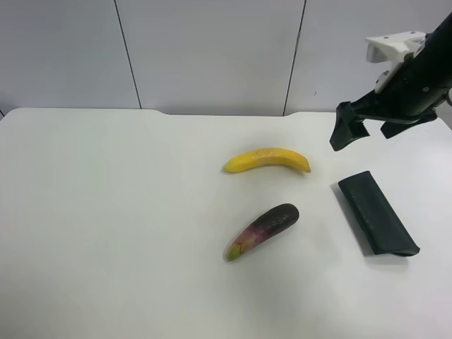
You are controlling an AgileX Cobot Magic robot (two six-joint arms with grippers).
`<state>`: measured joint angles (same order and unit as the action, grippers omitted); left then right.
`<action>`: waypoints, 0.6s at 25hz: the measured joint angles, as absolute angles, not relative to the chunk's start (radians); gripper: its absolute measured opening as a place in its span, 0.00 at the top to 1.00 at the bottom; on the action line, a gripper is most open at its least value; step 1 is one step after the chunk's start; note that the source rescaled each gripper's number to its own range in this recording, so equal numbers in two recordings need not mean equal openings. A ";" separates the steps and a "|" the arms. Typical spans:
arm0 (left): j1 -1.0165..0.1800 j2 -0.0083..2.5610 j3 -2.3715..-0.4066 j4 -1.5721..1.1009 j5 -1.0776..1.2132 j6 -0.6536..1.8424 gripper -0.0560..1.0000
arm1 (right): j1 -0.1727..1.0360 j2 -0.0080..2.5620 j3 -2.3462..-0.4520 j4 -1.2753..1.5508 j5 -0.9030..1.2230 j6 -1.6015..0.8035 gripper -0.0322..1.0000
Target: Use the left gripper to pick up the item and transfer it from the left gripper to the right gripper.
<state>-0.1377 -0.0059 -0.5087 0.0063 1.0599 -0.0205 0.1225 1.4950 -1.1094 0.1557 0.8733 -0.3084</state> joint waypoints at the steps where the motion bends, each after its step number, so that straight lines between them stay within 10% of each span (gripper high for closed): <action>1: -0.138 -0.006 -0.509 0.006 1.060 -0.020 0.01 | 0.122 1.460 -1.109 0.153 0.899 -0.306 0.00; 15: -0.138 -0.006 -0.509 0.006 1.060 -0.020 0.01 | 0.122 0.965 -1.091 0.081 1.210 -0.172 0.00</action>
